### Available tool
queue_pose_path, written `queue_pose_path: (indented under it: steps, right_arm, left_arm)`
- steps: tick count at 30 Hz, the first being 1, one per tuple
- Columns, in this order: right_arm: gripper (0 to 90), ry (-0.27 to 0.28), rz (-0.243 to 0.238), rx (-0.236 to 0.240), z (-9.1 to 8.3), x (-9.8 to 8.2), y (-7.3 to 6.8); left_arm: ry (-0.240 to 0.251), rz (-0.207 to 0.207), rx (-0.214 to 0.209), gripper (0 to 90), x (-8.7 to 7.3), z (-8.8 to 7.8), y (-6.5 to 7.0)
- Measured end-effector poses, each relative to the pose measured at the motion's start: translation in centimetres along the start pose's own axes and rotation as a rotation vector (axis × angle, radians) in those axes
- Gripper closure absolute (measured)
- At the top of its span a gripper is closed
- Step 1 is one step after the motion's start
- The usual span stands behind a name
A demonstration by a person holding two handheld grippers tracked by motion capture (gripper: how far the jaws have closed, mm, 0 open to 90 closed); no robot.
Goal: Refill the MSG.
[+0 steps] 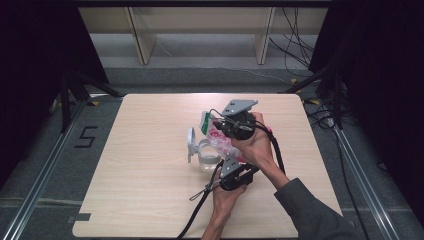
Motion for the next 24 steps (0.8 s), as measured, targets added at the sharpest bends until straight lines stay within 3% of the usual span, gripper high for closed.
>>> queue_pose_path:
  steps: [3,6,9,15,17,24]
  right_arm:
    - [90.0,0.016,0.031,0.004,-0.07,-0.01,-0.03]
    - [90.0,-0.012,0.027,0.013,0.26,0.00,-0.15]
    - [90.0,0.001,0.005,0.014,0.49,0.08,-0.04]
    - [90.0,0.000,0.027,0.009,0.36,0.22,-0.12]
    - [90.0,0.005,0.005,0.008,0.42,0.22,0.03]
    - [90.0,0.012,0.036,0.018,0.17,0.16,0.05]
  left_arm:
    - [-0.005,0.013,0.009,75.1,0.05,-0.07,-0.19]
    - [-0.004,0.000,-0.005,75.1,-0.02,0.05,-0.17]
    - [-0.002,0.004,0.004,75.1,0.10,-0.06,-0.20]
    - [-0.001,0.006,0.004,75.2,0.14,-0.14,-0.32]
    - [-0.002,0.007,0.003,75.2,0.14,-0.16,-0.32]
    - [-0.003,0.008,0.006,75.1,0.15,-0.17,-0.38]
Point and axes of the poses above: each handheld gripper's, and its own axes: z roughly forward along the jaws, x roughly out of its top, y roughly to its right, the point moved 2 cm from there along z, roughly forward along the jaws, and after that the axes turned 14 degrees about x, right-handed, at the moved point
